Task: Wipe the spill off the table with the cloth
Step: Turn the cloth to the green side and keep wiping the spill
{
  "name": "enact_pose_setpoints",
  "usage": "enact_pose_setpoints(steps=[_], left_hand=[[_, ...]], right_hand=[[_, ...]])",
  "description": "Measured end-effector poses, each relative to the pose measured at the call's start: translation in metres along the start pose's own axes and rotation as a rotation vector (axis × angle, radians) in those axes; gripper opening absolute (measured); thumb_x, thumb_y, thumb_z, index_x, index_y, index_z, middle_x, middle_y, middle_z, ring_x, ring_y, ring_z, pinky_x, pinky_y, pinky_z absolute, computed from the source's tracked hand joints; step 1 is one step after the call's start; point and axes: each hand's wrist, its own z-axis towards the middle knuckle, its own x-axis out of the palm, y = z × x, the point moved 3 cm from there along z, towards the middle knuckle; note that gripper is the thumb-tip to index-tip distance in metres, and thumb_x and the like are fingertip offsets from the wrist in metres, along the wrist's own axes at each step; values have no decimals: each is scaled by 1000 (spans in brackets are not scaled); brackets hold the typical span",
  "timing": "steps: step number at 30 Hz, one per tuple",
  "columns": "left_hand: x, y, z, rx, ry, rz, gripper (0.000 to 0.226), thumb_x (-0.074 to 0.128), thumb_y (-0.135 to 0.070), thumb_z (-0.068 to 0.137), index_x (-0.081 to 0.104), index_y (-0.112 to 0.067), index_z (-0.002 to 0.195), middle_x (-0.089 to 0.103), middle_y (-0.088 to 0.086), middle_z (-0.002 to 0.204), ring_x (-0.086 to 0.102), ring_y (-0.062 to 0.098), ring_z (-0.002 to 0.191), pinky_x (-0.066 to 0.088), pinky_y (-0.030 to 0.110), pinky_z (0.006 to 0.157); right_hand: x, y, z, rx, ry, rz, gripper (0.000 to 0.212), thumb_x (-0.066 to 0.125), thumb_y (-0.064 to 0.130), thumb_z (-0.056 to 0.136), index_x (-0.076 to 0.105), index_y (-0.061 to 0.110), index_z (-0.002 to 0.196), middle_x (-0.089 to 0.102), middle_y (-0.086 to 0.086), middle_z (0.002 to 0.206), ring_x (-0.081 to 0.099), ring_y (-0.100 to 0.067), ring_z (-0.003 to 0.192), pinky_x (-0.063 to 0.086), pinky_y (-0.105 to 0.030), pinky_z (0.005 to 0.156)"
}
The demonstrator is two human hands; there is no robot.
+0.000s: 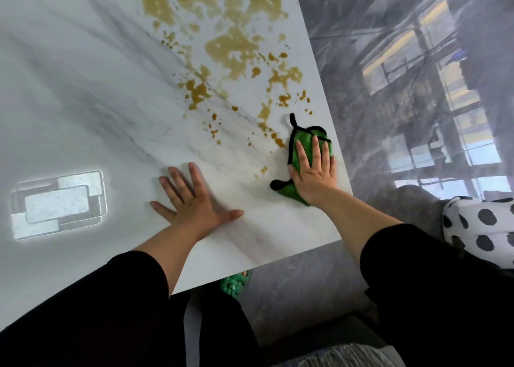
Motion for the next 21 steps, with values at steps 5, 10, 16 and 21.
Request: enact_pose_setpoints(steps=[5, 10, 16, 21], left_hand=[[1, 2, 0, 18, 12, -7, 158, 54, -99, 32, -57, -34, 123, -72, 0, 113, -67, 22, 106, -19, 69, 102], [0, 2, -2, 35, 26, -5, 155, 56, -97, 39, -57, -33, 124, -72, 1, 113, -65, 25, 106, -18, 69, 102], [0, 0, -4, 23, 31, -10, 156, 56, -97, 37, -56, -32, 125, -71, 2, 115, -63, 27, 112, -19, 69, 102], [1, 1, 0, 46, 30, -40, 157, 61, -94, 38, -55, -34, 125, -71, -1, 117, -65, 23, 111, -27, 66, 95]], right_hand=[[15, 3, -21, -50, -7, 22, 62, 12, 56, 98, -24, 38, 146, -37, 3, 152, -36, -19, 138, -19, -42, 115], [67, 12, -89, -158, 90, -14, 63, 4, 60, 94, -44, 42, 132, -55, 6, 138, -48, -19, 130, -31, -41, 107], [28, 30, -30, -100, 4, 5, 63, 13, 59, 97, -31, 43, 138, -45, 9, 144, -41, -17, 135, -23, -41, 111], [-12, 53, 30, -77, 0, 17, 62, 11, 57, 98, -24, 39, 145, -36, 3, 153, -33, -19, 140, -20, -42, 112]])
